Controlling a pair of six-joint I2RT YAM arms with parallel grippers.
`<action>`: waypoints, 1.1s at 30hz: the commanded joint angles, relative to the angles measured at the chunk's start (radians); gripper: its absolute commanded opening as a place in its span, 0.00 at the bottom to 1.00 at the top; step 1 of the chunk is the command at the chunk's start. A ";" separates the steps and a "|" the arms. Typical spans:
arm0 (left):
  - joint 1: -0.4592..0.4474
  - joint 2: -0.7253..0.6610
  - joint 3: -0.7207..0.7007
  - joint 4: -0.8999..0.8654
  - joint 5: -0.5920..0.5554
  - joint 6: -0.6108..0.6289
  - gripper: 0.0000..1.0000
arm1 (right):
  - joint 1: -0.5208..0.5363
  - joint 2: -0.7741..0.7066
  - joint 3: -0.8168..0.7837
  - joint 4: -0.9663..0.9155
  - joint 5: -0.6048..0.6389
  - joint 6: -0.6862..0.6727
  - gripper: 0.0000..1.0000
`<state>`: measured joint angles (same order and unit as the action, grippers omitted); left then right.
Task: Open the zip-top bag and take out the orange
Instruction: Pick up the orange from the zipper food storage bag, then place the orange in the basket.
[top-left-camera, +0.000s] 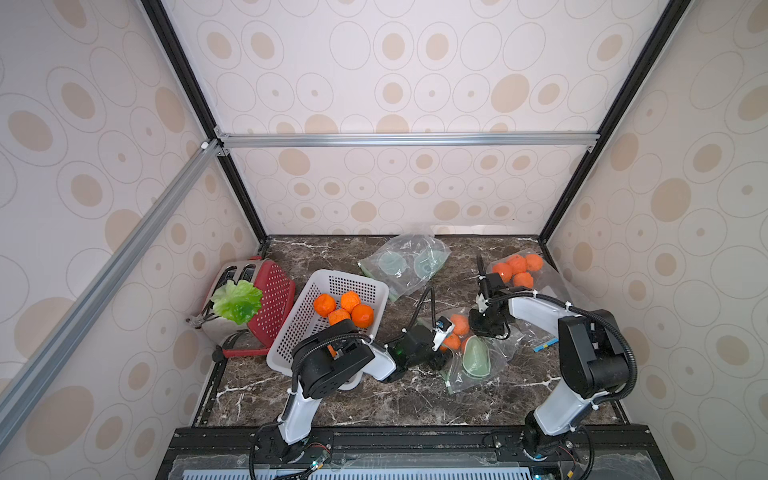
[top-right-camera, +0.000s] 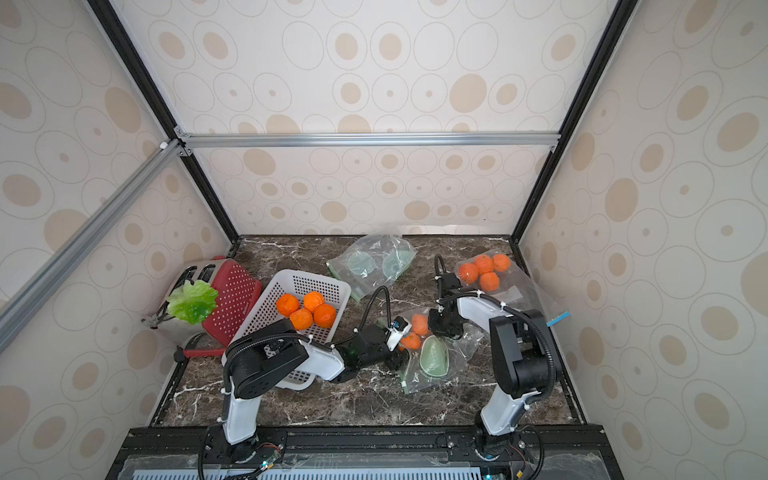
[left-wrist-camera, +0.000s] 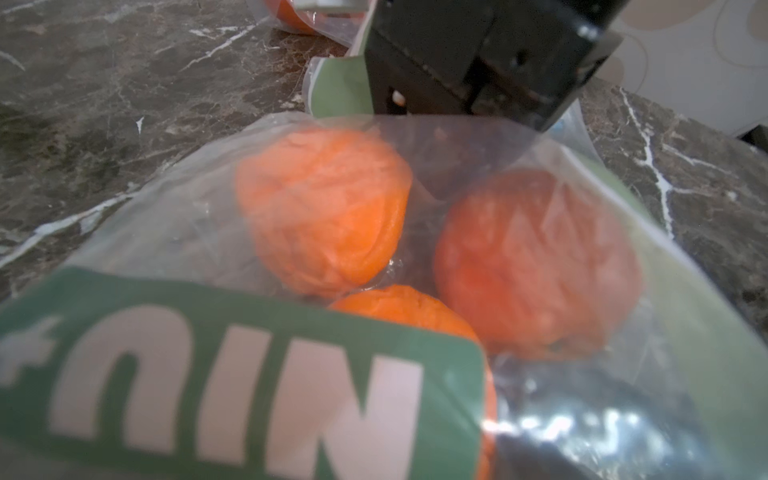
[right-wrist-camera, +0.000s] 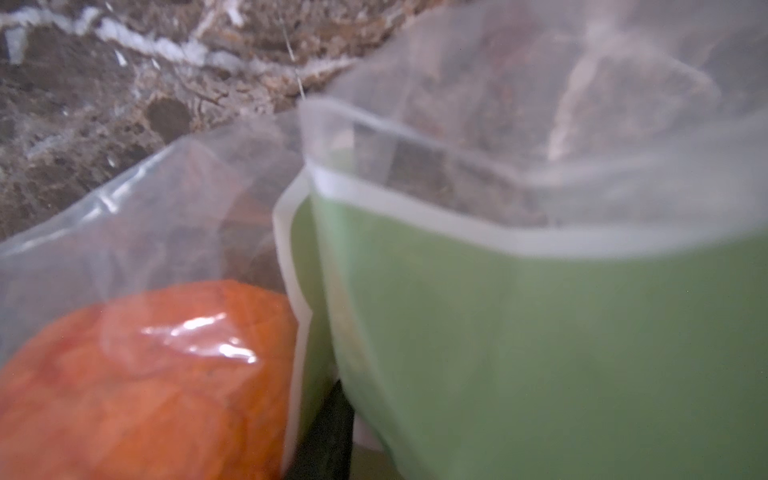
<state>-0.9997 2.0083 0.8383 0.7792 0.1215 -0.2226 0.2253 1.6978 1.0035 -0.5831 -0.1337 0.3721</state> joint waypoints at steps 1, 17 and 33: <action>-0.008 -0.049 -0.006 -0.039 -0.005 0.003 0.56 | 0.006 0.000 -0.008 -0.010 0.008 -0.007 0.28; -0.008 -0.313 -0.179 -0.330 -0.033 -0.029 0.43 | -0.040 -0.027 0.005 -0.005 0.008 -0.001 0.27; -0.010 -0.790 -0.134 -0.948 -0.117 -0.067 0.40 | -0.049 -0.030 0.000 0.004 0.004 0.002 0.27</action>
<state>-1.0016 1.2873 0.6590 0.0101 0.0490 -0.2684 0.1825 1.6901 1.0039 -0.5755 -0.1326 0.3729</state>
